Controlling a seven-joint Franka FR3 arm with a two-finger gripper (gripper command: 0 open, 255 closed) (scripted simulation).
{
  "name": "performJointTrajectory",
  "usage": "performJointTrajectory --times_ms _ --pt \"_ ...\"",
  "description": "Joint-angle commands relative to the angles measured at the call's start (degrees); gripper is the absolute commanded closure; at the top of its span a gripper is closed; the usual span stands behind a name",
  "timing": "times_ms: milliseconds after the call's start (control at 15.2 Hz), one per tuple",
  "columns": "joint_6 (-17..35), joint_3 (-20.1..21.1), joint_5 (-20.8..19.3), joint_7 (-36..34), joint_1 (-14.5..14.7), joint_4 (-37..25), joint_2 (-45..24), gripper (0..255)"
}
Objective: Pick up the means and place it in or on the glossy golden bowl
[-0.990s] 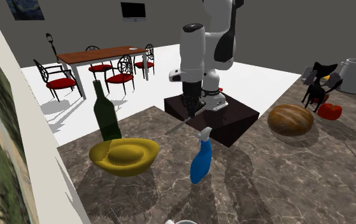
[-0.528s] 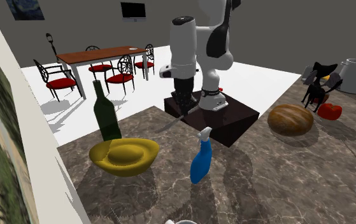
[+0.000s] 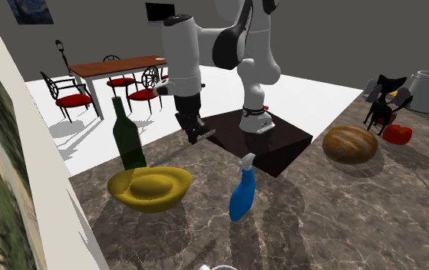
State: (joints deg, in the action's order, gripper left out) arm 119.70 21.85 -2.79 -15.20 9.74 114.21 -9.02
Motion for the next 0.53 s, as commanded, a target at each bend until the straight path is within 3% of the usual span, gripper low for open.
performJointTrajectory --times_ms 0,462 --pt "-1.58 -0.65 -1.44 0.4 -0.2 -5.0 -3.67 255" --pt "-9.58 -3.07 -5.38 2.82 0.17 -26.45 -17.71 255"
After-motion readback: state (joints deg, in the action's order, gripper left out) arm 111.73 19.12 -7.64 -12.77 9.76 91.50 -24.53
